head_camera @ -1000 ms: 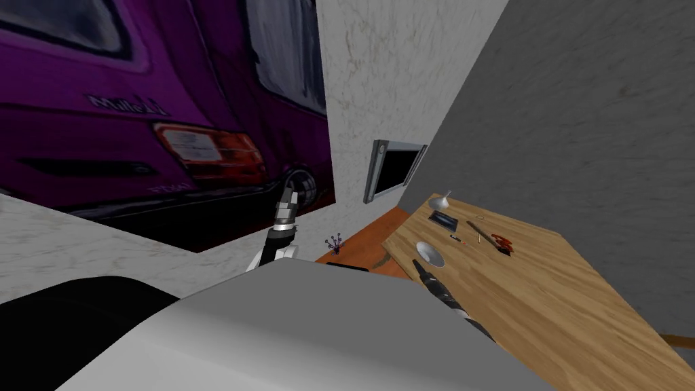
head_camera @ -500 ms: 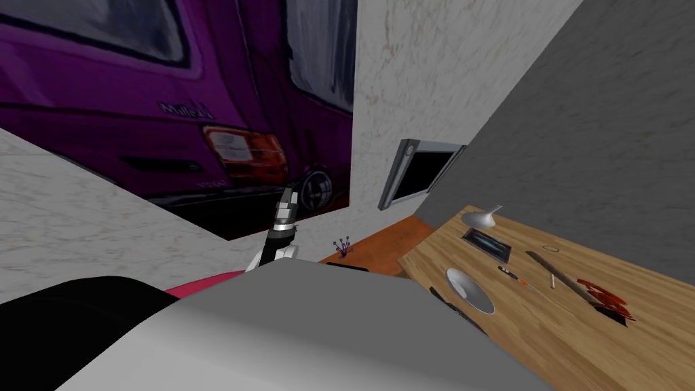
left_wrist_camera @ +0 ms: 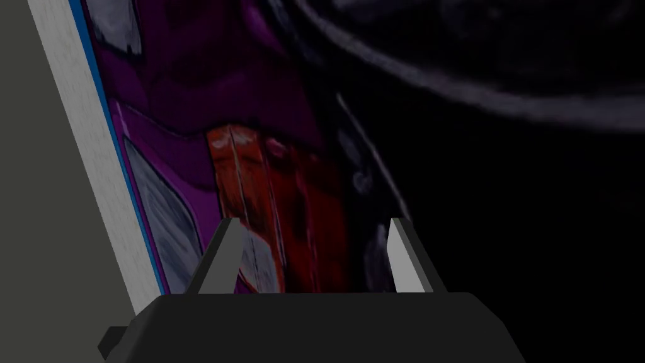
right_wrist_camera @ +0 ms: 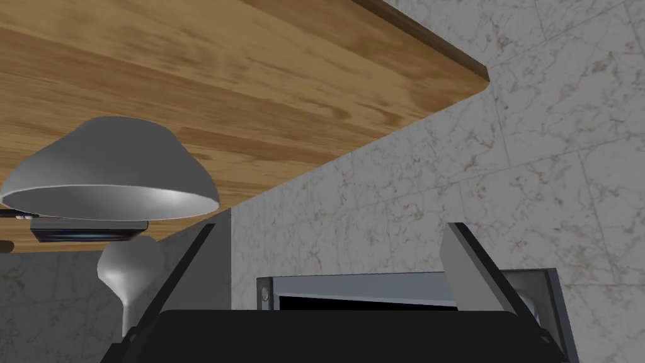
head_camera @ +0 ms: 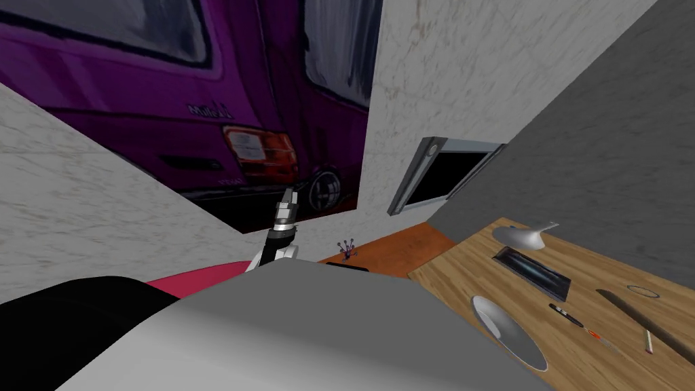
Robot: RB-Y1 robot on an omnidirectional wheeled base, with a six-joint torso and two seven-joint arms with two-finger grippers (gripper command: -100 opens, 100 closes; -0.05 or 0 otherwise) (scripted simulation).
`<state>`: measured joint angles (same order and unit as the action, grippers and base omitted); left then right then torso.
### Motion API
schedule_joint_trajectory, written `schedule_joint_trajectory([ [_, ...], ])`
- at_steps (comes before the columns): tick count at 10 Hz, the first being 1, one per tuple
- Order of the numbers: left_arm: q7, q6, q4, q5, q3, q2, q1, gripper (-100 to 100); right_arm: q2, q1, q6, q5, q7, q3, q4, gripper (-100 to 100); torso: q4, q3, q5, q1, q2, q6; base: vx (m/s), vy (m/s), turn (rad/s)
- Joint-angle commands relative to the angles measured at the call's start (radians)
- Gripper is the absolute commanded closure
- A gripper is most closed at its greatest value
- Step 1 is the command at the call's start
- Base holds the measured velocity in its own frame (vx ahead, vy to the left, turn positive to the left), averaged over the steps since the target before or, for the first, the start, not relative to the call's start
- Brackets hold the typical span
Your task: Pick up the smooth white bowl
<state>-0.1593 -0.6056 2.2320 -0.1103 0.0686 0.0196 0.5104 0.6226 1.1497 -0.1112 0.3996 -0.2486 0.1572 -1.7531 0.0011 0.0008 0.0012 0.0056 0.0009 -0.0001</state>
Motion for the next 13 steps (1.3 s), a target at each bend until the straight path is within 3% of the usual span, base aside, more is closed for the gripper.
schedule_joint_trajectory([
  [1, 0.000, 0.000, 0.000, 0.000, 0.000, 0.000, 0.000, 0, 0.005, 0.011, 0.035, 0.040, -0.033, 0.001, 0.050, -100, 0.000, 0.000, 0.000, 0.000, 0.000, 0.000, 0.068, 0.000, 0.370],
  [2, 0.000, 0.000, 0.000, 0.000, 0.000, 0.000, 0.000, 0, 0.007, 0.024, 0.045, 0.062, -0.051, 0.007, 0.082, -100, 0.000, -0.001, 0.000, -0.001, -0.001, 0.000, 0.069, -0.012, 0.415],
  [3, 0.000, 0.000, 0.000, 0.000, 0.000, 0.000, 0.000, 0, 0.007, 0.024, 0.045, 0.062, -0.051, 0.007, 0.082, -100, 0.000, -0.001, 0.000, -0.001, -0.002, 0.000, 0.048, -0.026, 0.062],
  [9, 0.000, 0.000, 0.000, 0.000, 0.000, 0.000, 0.000, 0, -0.013, 0.073, 0.085, 0.185, -0.162, 0.029, 0.272, -100, 0.000, 0.001, -0.001, -0.003, 0.001, 0.000, 0.021, -0.042, 0.274],
  [13, 0.000, 0.000, 0.000, 0.000, 0.000, 0.000, 0.000, 0, -0.044, 0.087, 0.101, 0.260, -0.233, 0.022, 0.392, -100, 0.001, 0.001, -0.001, -0.001, 0.002, 0.001, 0.007, -0.048, 0.254],
])
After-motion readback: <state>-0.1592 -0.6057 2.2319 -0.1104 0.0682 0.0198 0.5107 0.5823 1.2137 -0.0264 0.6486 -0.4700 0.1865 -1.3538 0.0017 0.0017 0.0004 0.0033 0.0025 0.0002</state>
